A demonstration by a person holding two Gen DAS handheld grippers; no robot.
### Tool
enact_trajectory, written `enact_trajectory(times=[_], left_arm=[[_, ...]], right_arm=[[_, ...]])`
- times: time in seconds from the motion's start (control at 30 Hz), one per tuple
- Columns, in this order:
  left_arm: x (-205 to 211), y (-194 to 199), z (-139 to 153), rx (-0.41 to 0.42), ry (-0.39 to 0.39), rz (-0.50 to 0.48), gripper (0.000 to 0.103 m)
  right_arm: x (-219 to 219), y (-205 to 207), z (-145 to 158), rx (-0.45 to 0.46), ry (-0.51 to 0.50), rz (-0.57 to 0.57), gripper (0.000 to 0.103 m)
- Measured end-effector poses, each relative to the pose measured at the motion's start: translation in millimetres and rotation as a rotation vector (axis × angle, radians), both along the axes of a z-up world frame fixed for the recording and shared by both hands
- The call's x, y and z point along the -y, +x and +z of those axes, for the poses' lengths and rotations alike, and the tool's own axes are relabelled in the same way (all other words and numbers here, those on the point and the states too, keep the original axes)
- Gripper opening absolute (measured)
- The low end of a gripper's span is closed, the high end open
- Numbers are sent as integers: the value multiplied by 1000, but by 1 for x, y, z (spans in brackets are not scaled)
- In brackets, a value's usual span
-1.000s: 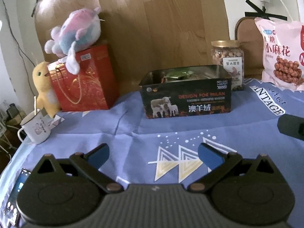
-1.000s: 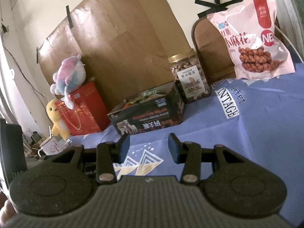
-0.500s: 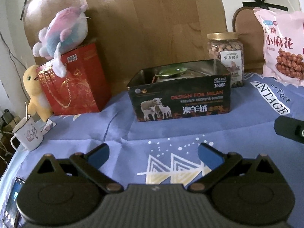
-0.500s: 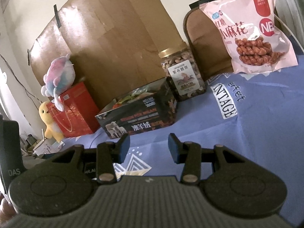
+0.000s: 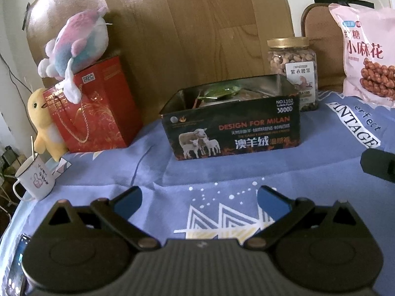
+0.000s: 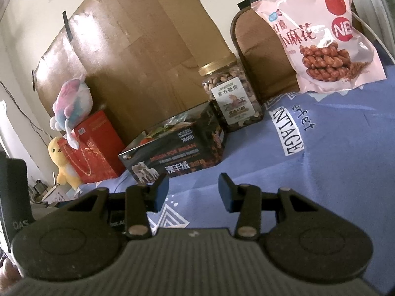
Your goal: Organize snacks
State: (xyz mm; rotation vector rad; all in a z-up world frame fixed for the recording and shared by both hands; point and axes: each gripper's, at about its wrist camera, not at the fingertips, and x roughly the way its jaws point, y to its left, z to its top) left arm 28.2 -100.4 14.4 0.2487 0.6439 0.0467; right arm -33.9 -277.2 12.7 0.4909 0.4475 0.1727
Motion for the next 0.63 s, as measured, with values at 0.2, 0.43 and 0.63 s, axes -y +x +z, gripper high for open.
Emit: enact_trajectory(times=[0.2,0.43,0.63], left_arm=[[0,-1,3,6,-11,-1,103],[-3,-1,6,10,-48,-11,102],[-9,-7,13,59,-102,-39,103]], right_arm=[[0,0,0,1,-3,1,48],[-1,2,5,8,-20,8,48],[-4,3,4,2,-18,16,48]])
